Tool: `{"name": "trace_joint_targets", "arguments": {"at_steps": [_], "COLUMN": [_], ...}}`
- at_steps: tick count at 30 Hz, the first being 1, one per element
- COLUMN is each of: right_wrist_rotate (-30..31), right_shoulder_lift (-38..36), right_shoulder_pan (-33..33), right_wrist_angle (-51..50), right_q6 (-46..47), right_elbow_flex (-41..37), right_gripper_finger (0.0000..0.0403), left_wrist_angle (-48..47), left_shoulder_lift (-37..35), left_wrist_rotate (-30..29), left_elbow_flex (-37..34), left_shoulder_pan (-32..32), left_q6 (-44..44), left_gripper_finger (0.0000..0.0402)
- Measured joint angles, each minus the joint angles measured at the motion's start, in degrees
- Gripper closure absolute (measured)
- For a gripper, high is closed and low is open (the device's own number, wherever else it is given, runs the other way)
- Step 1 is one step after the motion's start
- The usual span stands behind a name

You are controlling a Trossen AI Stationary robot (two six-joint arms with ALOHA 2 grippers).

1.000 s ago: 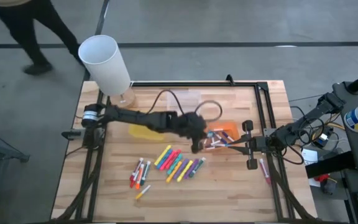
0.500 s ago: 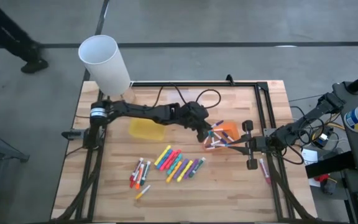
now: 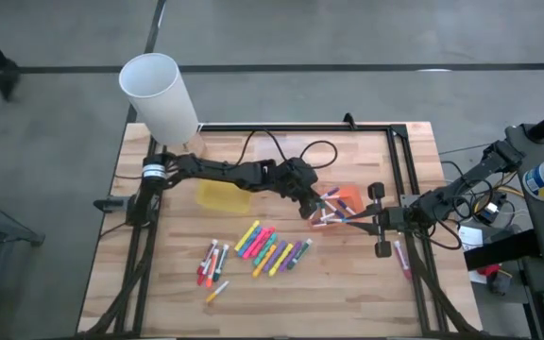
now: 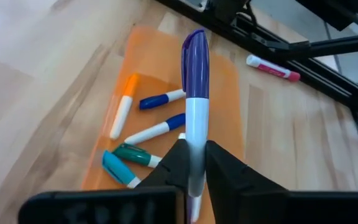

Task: Pick & Place Markers
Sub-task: Put the small violet highlighter pen into the orange bin, then put the small yellow highlighter pen into the orange bin

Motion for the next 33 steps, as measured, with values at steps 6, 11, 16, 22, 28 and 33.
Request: {"name": "trace_joint_targets", "arguments": {"at_steps": [6, 11, 16, 22, 28, 33], "right_wrist_rotate": [0.0, 0.0, 0.0, 0.0, 0.0, 0.0], "right_shoulder_lift": [0.0, 0.0, 0.0, 0.0, 0.0, 0.0], "right_shoulder_pan": [0.0, 0.0, 0.0, 0.0, -0.1, 0.0], "right_wrist_angle": [0.0, 0.0, 0.0, 0.0, 0.2, 0.1], "right_q6": [0.0, 0.0, 0.0, 0.0, 0.0, 0.0], "right_elbow_flex": [0.0, 0.0, 0.0, 0.0, 0.0, 0.0], "right_gripper_finger": [0.0360, 0.0360, 0.0360, 0.0360, 0.0360, 0.0360], "left_wrist_angle": [0.1, -1.0, -12.8, -21.7, -20.8, -17.0], "left_shoulder_lift": [-0.1, -0.6, -6.1, -15.5, -26.1, -32.8], "left_wrist_rotate": [2.1, 5.6, 8.8, 7.0, -3.5, -9.3], "left_elbow_flex": [0.0, 0.0, 0.0, -3.3, -13.9, -24.9], "left_shoulder_pan": [-0.8, -1.4, -3.2, -11.4, -20.8, -28.1], "left_q6": [0.0, -0.3, 1.4, 4.4, -3.5, -16.5], "left_gripper_finger": [0.0293, 0.0237, 0.0229, 0.0228, 0.0228, 0.0228]}}
